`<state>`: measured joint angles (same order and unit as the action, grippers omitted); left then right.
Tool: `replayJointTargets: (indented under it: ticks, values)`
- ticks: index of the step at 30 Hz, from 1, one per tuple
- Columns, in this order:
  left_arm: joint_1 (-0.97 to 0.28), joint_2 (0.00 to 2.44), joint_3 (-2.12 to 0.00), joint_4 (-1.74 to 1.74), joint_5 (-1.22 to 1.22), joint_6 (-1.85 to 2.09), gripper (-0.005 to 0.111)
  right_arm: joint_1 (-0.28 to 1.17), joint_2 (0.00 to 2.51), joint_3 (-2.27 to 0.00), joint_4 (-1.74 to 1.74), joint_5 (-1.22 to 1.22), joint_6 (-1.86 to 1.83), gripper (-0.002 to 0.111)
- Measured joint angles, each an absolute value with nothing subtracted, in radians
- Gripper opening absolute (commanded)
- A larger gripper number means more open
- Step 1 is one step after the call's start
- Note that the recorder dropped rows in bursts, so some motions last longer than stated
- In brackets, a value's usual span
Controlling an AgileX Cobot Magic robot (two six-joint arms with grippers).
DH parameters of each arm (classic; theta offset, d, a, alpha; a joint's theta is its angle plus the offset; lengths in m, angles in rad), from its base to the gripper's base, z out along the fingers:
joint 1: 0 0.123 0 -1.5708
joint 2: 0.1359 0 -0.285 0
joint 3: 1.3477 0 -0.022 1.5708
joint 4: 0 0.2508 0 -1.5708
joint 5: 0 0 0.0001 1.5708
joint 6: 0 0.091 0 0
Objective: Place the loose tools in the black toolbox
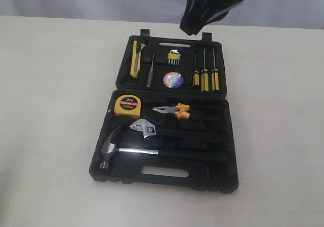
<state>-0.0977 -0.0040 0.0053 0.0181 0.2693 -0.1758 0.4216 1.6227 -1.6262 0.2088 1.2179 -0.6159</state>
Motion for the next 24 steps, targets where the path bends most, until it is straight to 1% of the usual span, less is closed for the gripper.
replayJointTargets:
  ticks: [13,18,21,24]
  values:
    - [-0.098,-0.004,0.005,0.018,0.269,-0.176,0.000,0.422,1.623,-1.626,0.301,1.218,-0.560,0.000]
    - [-0.098,-0.004,0.005,0.018,0.269,-0.176,0.000,0.412,1.628,-1.626,0.405,1.218,-0.519,-0.001]
    - [-0.098,-0.004,0.005,0.018,0.269,-0.176,0.000,0.462,1.628,-1.626,0.306,1.218,-0.485,-0.001]
    - [-0.098,-0.004,0.005,0.018,0.269,-0.176,0.000,0.572,1.628,-1.617,0.024,1.218,-0.370,-0.001]
